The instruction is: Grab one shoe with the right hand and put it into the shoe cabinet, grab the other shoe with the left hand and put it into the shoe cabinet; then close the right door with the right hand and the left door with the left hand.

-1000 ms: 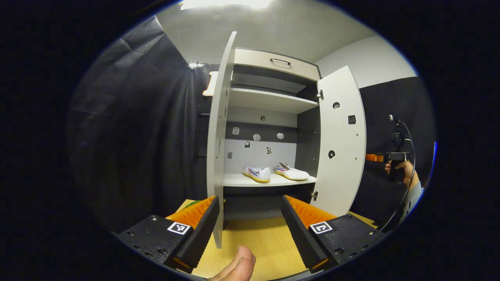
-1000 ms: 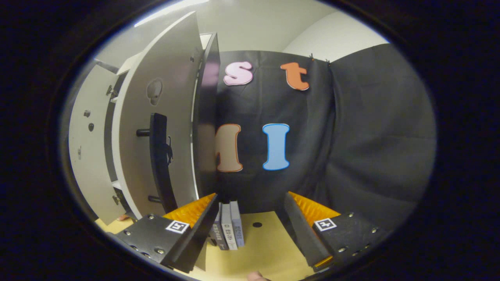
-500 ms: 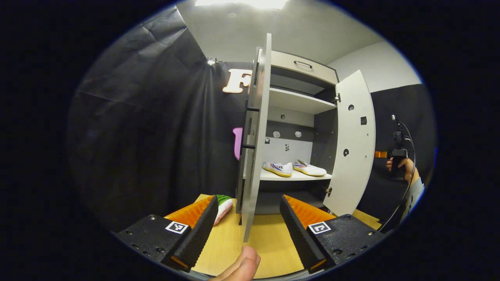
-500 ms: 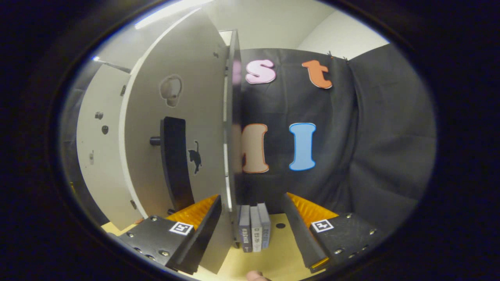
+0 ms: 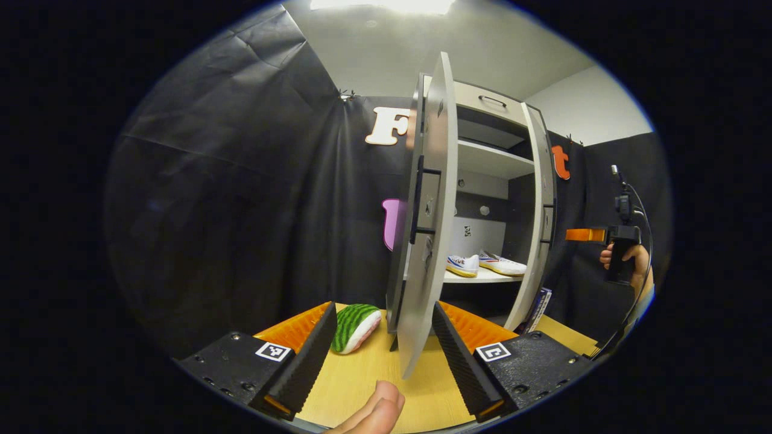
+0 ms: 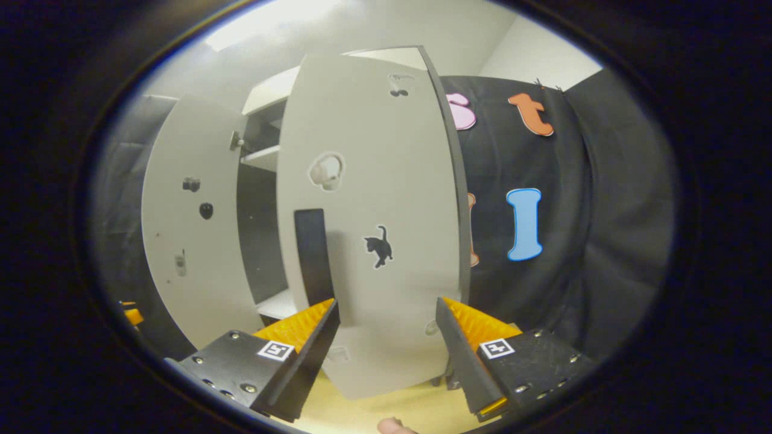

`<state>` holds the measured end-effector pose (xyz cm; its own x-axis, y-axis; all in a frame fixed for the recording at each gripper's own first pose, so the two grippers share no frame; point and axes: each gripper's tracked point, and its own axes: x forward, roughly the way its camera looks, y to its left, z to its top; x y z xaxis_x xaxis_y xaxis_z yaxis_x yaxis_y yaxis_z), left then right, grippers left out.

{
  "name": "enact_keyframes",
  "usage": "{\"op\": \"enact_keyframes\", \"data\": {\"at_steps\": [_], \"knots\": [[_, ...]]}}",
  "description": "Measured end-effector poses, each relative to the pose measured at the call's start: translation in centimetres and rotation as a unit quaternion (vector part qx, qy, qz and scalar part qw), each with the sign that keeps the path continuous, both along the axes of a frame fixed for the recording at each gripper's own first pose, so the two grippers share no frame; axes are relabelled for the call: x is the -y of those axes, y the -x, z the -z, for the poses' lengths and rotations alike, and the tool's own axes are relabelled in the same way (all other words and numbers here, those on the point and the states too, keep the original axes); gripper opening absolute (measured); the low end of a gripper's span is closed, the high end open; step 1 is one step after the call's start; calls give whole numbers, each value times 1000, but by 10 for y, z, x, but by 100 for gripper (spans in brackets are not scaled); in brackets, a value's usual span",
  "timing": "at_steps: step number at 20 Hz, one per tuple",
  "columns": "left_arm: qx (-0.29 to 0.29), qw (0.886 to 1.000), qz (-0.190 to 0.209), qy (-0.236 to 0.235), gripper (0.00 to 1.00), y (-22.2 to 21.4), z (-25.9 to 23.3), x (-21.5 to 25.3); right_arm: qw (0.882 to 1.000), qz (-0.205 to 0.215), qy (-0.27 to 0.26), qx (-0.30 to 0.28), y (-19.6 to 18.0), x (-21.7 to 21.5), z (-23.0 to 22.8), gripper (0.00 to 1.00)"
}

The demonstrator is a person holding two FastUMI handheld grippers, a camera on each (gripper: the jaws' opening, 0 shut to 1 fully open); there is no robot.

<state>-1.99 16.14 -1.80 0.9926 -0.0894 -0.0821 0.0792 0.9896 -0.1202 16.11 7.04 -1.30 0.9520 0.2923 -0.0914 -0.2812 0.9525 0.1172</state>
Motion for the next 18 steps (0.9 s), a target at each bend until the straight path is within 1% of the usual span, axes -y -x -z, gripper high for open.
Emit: {"op": "enact_keyframes", "data": {"at_steps": [1, 2, 3, 5, 6, 8, 9, 10, 11, 13, 14, 15, 16, 17, 18], "knots": [[1, 1000, -1, 1, 96, -7, -3, -6, 1000, -5, -10, 4, 8, -4, -3, 96], [1, 1000, -1, 0, 99, -17, -4, -12, 1000, -3, -10, 5, 12, -3, -4, 95], [1, 1000, 1, -1, 95, -26, -7, -17, 1000, -3, -6, 3, 17, -2, -3, 96], [0, 1000, 6, 3, 95, -46, -8, -22, 1000, -3, 9, 2, 25, 0, 0, 97], [-2, 1000, 10, 5, 95, -54, -9, -24, 1000, 0, 17, 6, 30, 2, 1, 96], [-7, 1000, 19, 6, 95, -70, -13, -29, 999, -1, 35, 7, 39, 5, 5, 96], [-7, 1000, 22, 3, 92, -79, -16, -31, 999, -4, 41, 6, 40, 4, 10, 97], [-4, 1000, 22, -2, 95, -88, -19, -33, 999, -4, 44, 4, 47, 4, 12, 96], [-3, 1000, 28, -3, 95, -97, -22, -32, 999, -6, 44, 4, 55, 3, 13, 97], [6, 999, 49, -1, 95, -113, -31, -28, 999, -15, 39, 8, 70, -1, 14, 96], [7, 999, 51, -4, 95, -119, -35, -29, 999, -19, 38, 9, 77, -2, 15, 96], [10, 998, 54, -4, 92, -125, -36, -30, 999, -22, 37, 13, 85, -4, 14, 96], [9, 999, 53, -3, 95, -132, -38, -30, 999, -25, 38, 19, 92, -5, 13, 96], [6, 999, 53, 0, 92, -142, -41, -29, 999, -28, 40, 23, 99, -6, 13, 96], [-4, 999, 54, 1, 92, -150, -40, -28, 998, -32, 40, 27, 105, -8, 12, 96]]}}
